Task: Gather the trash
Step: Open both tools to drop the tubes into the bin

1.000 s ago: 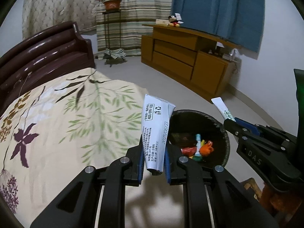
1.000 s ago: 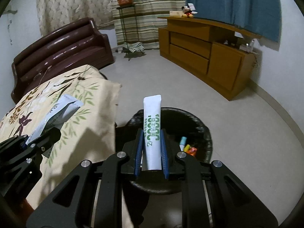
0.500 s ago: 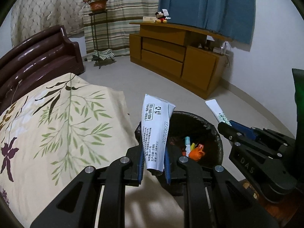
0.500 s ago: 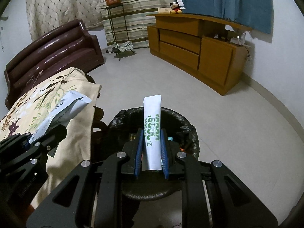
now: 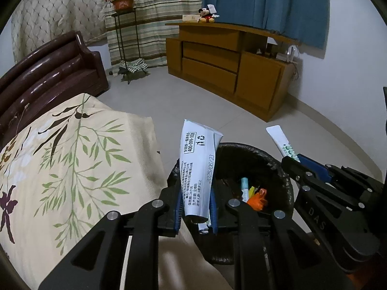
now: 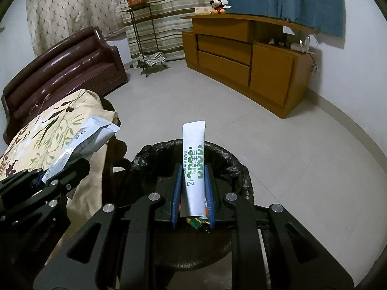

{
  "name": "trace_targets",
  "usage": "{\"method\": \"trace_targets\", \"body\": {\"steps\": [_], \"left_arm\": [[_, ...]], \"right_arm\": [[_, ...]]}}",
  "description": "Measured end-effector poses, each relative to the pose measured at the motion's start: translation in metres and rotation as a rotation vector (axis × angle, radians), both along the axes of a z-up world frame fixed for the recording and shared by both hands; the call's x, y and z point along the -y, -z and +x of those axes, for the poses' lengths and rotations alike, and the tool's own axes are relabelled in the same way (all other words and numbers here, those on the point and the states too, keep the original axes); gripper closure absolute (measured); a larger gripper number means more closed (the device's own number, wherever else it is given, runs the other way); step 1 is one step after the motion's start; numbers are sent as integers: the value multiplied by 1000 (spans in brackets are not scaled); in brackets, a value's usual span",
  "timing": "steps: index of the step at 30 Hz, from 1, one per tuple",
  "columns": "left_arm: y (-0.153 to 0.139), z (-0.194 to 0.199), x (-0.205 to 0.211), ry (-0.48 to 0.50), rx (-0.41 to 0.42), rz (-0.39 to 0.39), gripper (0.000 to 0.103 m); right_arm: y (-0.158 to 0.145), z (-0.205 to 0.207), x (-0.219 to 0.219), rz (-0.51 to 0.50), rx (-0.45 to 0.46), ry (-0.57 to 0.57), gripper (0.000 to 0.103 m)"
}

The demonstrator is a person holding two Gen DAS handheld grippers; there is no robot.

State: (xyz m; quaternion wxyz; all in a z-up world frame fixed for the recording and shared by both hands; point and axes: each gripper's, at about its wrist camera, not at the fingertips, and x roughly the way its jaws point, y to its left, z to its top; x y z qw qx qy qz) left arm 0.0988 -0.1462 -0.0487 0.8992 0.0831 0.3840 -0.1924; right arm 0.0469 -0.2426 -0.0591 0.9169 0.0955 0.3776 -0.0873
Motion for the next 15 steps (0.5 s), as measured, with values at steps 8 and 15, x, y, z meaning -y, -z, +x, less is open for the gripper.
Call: {"method": "trace_targets", "body": {"steps": [8,15], "left_arm": [[-1,1,8,3,-8,15,84],[-4,3,9,-2,-11,10,61]], "right_arm": [[8,11,7,8,-12,7,84],[10,14,8,7,-10,14,76]]}}
